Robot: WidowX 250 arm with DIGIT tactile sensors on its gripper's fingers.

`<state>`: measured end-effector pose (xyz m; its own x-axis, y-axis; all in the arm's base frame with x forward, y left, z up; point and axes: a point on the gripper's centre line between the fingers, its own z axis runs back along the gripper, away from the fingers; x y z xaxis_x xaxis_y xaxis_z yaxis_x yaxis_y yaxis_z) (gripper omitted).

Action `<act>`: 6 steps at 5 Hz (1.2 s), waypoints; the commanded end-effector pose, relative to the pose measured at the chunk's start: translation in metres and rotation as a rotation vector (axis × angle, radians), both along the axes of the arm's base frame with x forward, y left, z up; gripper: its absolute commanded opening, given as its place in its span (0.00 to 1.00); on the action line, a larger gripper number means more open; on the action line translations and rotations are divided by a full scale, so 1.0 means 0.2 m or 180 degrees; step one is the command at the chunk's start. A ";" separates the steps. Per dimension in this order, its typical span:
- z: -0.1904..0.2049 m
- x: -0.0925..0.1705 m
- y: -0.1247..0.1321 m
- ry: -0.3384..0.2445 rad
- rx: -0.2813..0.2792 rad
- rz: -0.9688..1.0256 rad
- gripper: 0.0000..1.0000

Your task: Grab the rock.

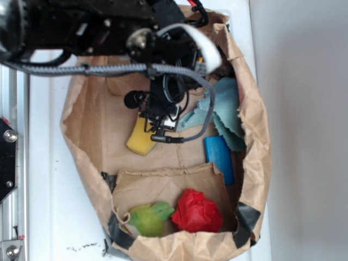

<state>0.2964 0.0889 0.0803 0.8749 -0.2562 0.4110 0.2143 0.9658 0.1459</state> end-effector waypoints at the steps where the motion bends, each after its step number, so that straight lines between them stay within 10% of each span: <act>1: 0.02 0.16 0.09 -0.0199 0.0198 0.0297 1.00; 6: 0.03 0.26 0.12 -0.0663 0.0206 0.0292 1.00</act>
<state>0.3383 0.1041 0.0603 0.8402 -0.1666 0.5161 0.0814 0.9796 0.1837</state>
